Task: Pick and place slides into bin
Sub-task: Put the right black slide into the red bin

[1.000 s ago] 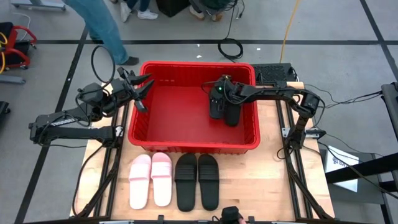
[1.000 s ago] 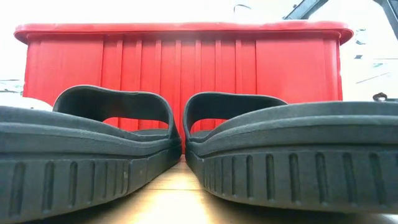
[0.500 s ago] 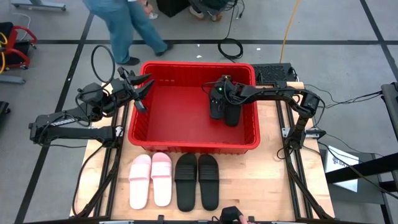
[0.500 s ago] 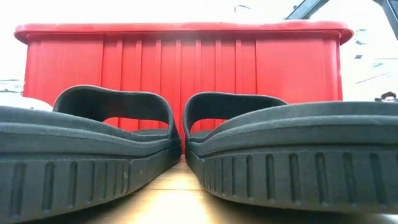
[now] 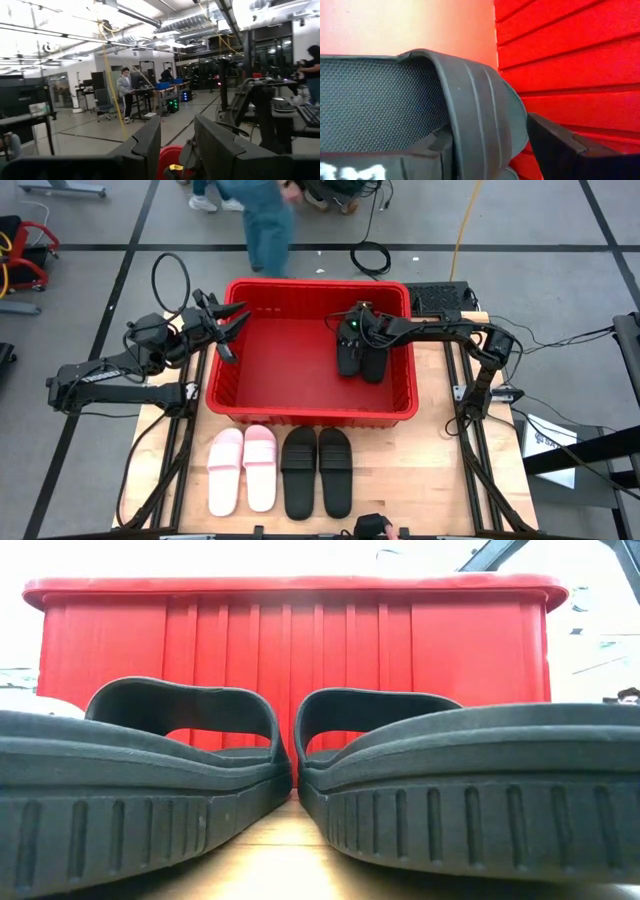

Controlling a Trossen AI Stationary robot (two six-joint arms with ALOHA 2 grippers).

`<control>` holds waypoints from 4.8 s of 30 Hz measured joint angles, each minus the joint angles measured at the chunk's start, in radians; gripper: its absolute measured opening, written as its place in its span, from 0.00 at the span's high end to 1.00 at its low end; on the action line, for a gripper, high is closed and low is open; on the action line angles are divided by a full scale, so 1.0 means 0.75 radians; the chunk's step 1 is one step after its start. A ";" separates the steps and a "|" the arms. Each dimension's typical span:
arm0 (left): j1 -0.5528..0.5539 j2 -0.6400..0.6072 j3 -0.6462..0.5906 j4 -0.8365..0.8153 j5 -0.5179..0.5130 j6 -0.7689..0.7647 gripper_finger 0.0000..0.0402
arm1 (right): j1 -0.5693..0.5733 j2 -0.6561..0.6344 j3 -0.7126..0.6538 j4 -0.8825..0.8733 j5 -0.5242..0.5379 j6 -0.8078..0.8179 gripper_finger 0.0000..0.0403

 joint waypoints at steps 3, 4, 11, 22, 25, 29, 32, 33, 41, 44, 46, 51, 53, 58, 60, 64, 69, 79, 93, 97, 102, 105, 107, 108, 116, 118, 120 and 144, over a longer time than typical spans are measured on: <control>-0.001 0.000 0.000 -0.003 0.031 0.000 0.68 | 0.004 -0.004 0.000 -0.002 -0.042 0.024 0.48; -0.001 0.000 0.000 -0.003 0.034 0.000 0.68 | 0.004 -0.009 0.000 -0.011 -0.063 0.028 0.48; 0.000 0.000 0.000 -0.002 0.034 0.001 0.68 | 0.014 -0.026 0.001 -0.055 -0.100 0.055 0.48; 0.000 0.000 0.000 -0.008 0.042 -0.002 0.68 | 0.019 -0.029 0.001 -0.095 -0.103 0.066 0.48; 0.000 0.000 0.000 -0.013 0.042 -0.003 0.68 | 0.028 -0.029 0.001 -0.103 -0.103 0.062 0.48; 0.000 0.000 0.000 -0.013 0.042 -0.003 0.68 | 0.056 -0.029 0.001 -0.142 -0.105 0.053 0.48; 0.000 0.000 0.000 -0.014 0.042 -0.003 0.68 | 0.075 -0.029 0.001 -0.159 -0.106 0.053 0.47; 0.000 0.000 0.000 -0.014 0.042 -0.003 0.68 | 0.081 -0.031 0.001 -0.157 -0.106 0.050 0.48; 0.000 0.000 0.000 -0.033 0.042 -0.005 0.68 | 0.107 -0.150 0.001 -0.146 -0.106 0.047 0.48; -0.001 0.000 0.000 -0.038 0.042 -0.015 0.68 | 0.108 -0.222 0.001 -0.145 -0.107 0.047 0.48; 0.000 0.000 0.000 -0.041 0.042 -0.026 0.68 | 0.108 -0.269 0.001 -0.146 -0.106 0.048 0.48; 0.000 0.000 0.000 -0.045 0.056 -0.041 0.68 | 0.113 -0.390 0.001 -0.140 -0.106 0.055 0.49; 0.000 0.000 0.000 -0.045 0.092 -0.046 0.68 | 0.125 -0.432 0.002 -0.139 -0.106 0.063 0.49; -0.003 0.000 0.000 -0.052 0.240 -0.065 0.68 | 0.176 -0.518 0.002 -0.120 -0.106 0.093 0.49; -0.003 0.000 0.000 -0.068 0.284 -0.065 0.68 | 0.201 -0.543 0.002 -0.100 -0.106 0.098 0.49; -0.012 0.000 0.000 -0.119 0.297 -0.070 0.68 | 0.263 -0.589 0.002 -0.043 -0.105 0.128 0.49; -0.086 0.000 0.000 -0.162 0.299 -0.048 0.68 | 0.349 -0.629 0.002 -0.035 -0.104 0.150 0.49; -0.308 0.000 0.000 -0.223 0.298 -0.038 0.68 | 0.521 -0.653 0.002 -0.016 -0.102 0.268 0.50; -0.616 0.071 0.000 -0.271 0.275 -0.104 0.68 | 0.890 -0.653 0.002 0.041 -0.103 0.406 0.50; -0.697 0.155 0.000 -0.239 0.196 -0.104 0.68 | 0.998 -0.653 0.002 0.054 -0.103 0.470 0.50; -0.772 0.197 0.000 -0.128 0.161 -0.104 0.68 | 1.129 -0.631 0.002 0.108 -0.103 0.487 0.50; -0.816 0.201 0.000 -0.116 0.136 -0.104 0.68 | 1.198 -0.603 0.002 0.140 -0.099 0.487 0.50; -0.853 0.200 0.000 -0.117 0.082 -0.104 0.68 | 1.246 -0.577 0.002 0.144 -0.074 0.489 0.50; -0.872 0.200 0.000 -0.120 0.053 -0.105 0.68 | 1.267 -0.560 0.002 0.151 -0.048 0.490 0.50; -1.015 0.201 0.000 -0.144 -0.118 -0.143 0.68 | 1.417 -0.398 0.001 0.309 0.200 0.415 0.50; -1.047 0.208 0.000 -0.141 -0.162 -0.145 0.68 | 1.452 -0.369 0.001 0.337 0.266 0.412 0.50; -1.077 0.221 0.000 -0.127 -0.207 -0.141 0.68 | 1.490 -0.348 0.001 0.331 0.356 0.412 0.50; -1.130 0.299 0.000 0.095 -0.276 -0.060 0.68 | 1.579 0.092 0.477 -0.198 0.773 0.639 0.50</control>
